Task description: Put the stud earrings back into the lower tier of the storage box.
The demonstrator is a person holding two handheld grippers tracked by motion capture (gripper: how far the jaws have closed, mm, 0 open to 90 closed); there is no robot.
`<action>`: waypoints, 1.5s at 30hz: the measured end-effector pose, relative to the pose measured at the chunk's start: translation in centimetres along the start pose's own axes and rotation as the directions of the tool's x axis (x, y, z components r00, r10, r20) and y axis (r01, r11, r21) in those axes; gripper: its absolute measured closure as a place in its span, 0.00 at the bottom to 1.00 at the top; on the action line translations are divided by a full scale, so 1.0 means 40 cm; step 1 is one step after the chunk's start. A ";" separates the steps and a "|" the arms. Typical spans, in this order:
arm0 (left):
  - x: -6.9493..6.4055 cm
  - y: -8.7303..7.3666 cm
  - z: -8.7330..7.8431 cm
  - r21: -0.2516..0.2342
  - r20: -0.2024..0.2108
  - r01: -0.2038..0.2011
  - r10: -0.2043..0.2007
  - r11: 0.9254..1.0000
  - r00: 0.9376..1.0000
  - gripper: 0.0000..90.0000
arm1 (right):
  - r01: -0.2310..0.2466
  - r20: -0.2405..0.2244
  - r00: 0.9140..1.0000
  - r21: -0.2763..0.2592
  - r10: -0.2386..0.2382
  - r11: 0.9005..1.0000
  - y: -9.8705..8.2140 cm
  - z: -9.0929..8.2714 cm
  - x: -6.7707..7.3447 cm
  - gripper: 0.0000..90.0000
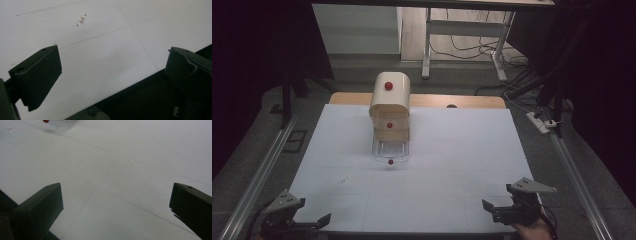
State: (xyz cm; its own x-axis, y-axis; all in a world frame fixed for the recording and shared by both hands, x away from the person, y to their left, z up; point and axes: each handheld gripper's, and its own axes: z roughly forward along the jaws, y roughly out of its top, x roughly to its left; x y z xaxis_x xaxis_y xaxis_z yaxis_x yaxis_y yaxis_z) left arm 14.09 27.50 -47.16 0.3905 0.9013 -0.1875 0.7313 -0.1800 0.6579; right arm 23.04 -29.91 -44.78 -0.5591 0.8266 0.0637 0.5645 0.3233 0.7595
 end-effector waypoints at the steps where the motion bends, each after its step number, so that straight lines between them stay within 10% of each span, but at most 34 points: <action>1: 0.000 0.000 0.000 0.000 0.000 0.000 0.000 1.000 1.000 0.01 | 0.000 0.000 1.000 0.000 0.000 1.000 0.000 0.000 0.000 0.00; 24: 0.015 0.010 0.007 0.001 0.021 0.025 -0.025 1.000 0.999 0.01 | 0.036 -0.071 0.997 0.057 -0.032 0.998 -0.002 0.009 0.001 0.00; 45: 0.006 0.043 0.030 -0.034 0.046 -0.054 0.056 0.998 0.997 0.02 | 0.037 -0.086 0.996 0.067 -0.031 0.997 0.000 0.012 0.002 0.00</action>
State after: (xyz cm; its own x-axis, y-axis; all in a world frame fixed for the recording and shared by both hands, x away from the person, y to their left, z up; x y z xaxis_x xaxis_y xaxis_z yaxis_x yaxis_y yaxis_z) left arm 16.13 26.95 -46.95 0.4561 0.8708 -0.1836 0.6897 -0.2154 0.6913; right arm 23.30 -29.62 -45.10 -0.6265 0.7735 0.0955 0.5831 0.3839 0.7160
